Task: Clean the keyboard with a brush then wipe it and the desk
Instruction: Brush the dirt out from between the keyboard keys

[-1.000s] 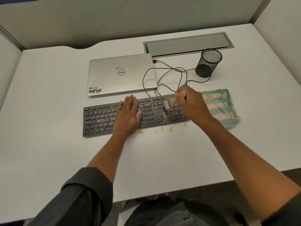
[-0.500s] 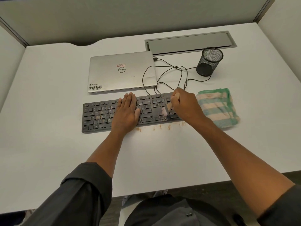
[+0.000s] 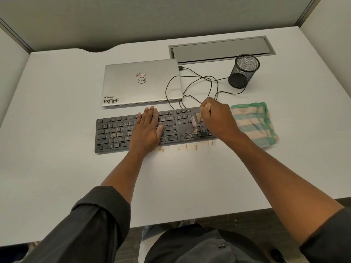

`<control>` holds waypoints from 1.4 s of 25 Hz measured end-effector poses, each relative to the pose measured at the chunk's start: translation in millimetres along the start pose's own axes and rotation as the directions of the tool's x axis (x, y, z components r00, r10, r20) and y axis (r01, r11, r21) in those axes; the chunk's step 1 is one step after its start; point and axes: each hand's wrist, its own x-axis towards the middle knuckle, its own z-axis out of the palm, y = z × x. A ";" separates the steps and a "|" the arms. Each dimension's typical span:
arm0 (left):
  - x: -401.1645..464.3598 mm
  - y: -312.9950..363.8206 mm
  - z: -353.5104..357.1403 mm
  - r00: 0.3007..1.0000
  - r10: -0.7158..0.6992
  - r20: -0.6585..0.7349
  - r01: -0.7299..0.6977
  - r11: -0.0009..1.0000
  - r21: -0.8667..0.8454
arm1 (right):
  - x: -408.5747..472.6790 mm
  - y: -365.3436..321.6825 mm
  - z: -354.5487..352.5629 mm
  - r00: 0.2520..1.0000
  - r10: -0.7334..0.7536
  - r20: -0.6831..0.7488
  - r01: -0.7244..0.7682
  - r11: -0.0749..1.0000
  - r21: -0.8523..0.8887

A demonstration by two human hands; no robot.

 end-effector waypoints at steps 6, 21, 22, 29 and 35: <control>-0.3 0.1 0.0 1.000 -0.001 0.000 0.001 1.000 -0.007 | -17.0 5.9 -1.4 0.996 -0.010 0.088 0.021 0.992 -0.124; 0.6 -1.5 2.6 1.000 0.001 -0.004 -0.001 1.000 -0.007 | -4.5 8.4 -26.1 0.997 -0.054 0.064 0.067 0.972 -0.225; 0.8 -1.9 2.7 1.000 0.001 -0.004 -0.001 1.000 -0.010 | -5.2 7.6 -25.0 0.990 -0.059 0.130 0.081 0.982 -0.169; 0.5 -1.9 2.9 1.000 0.002 -0.002 -0.002 1.000 -0.020 | 1.3 1.5 -18.9 0.964 -0.141 0.226 0.144 0.990 0.005; 0.0 -1.0 1.6 1.000 0.003 -0.009 -0.003 1.000 -0.028 | 6.8 6.6 -16.7 0.943 -0.145 0.299 0.188 0.975 -0.118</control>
